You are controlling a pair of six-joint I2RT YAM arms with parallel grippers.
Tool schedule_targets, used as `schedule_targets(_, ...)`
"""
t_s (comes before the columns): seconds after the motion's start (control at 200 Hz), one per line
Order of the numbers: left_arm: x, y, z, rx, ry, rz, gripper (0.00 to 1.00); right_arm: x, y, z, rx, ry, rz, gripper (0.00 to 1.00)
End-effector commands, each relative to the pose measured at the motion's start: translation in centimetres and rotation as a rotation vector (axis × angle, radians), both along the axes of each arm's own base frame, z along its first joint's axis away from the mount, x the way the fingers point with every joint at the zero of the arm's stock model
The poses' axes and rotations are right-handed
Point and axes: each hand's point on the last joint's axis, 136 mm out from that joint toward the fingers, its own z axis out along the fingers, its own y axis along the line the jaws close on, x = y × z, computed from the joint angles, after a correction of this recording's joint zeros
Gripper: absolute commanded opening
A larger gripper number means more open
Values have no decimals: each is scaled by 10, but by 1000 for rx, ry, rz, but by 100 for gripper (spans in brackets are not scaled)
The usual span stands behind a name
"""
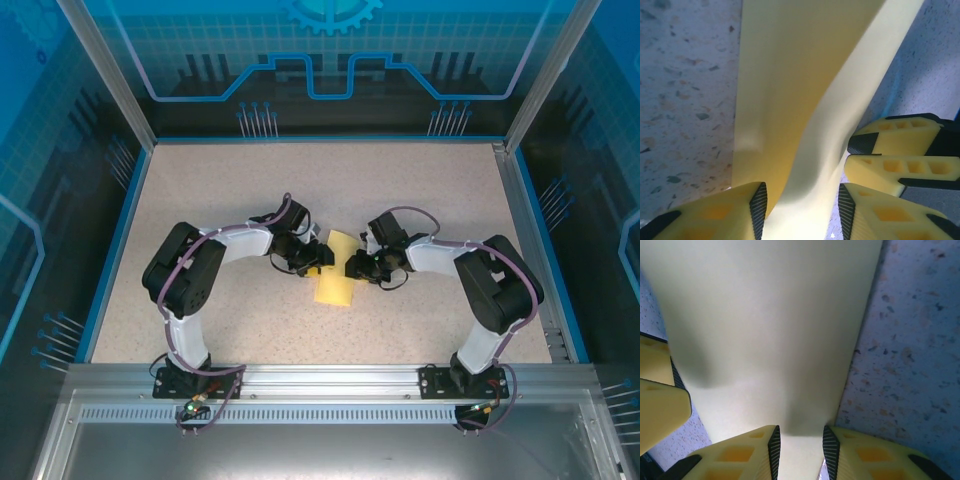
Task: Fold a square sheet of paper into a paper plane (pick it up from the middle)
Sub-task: Fold the triangle a second time at the center of the table.
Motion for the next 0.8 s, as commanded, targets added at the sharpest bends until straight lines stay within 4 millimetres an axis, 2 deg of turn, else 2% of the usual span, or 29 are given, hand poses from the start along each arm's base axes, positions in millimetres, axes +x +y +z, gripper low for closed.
schedule_targets(0.0,4,-11,13,-60,-14,-20,42,-11,-11,-12,-32,37,-4,35)
schedule_targets(0.135,7,-12,17,-68,-21,-12,38,-6,-9,6,5,-17,1,40)
schedule_targets(0.34,13,-15,26,-104,-34,-10,39,-5,-19,36,0,-129,-3,50)
schedule_targets(0.65,25,-16,33,-148,-46,-25,48,-13,-41,64,-33,-276,-28,66)
schedule_targets(0.795,28,-21,34,-169,-39,-50,43,-17,-41,75,-18,-322,-19,71)
